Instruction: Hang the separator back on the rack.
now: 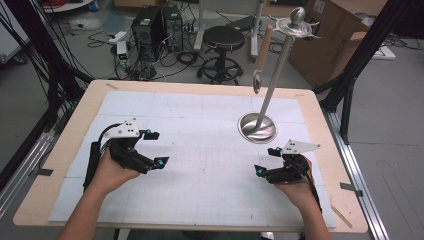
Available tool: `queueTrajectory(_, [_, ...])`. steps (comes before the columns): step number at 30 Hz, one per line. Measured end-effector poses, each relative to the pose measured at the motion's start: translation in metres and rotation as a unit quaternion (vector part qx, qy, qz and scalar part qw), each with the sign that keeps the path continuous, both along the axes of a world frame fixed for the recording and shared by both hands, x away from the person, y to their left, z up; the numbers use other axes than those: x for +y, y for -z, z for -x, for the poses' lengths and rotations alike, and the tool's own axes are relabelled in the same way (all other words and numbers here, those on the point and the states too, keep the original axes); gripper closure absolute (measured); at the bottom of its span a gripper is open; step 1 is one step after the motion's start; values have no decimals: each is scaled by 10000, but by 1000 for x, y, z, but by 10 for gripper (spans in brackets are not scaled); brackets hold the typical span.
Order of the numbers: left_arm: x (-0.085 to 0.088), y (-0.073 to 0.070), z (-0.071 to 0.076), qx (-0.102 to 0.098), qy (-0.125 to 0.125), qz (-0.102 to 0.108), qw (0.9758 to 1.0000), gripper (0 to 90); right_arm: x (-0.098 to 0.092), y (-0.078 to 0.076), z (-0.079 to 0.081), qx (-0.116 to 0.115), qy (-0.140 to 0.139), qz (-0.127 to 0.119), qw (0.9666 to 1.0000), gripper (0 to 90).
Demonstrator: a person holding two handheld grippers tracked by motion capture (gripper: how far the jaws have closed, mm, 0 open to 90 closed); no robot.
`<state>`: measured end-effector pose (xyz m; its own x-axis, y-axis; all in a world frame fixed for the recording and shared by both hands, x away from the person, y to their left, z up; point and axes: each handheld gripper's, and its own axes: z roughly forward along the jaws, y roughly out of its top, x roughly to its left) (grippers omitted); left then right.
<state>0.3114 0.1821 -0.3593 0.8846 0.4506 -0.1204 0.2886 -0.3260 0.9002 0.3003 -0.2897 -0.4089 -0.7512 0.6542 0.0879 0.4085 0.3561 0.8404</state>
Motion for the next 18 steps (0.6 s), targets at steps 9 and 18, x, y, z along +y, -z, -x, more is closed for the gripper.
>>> queueTrajectory(9, [16,11,4,55,-132,104,9998,17,-2,-1,0,-22,-31,-37,10000,148])
queueTrajectory(18, [20,18,-1,-108,-292,27,9995,17,-3,1,-2,-1,-35,-13,10000,148])
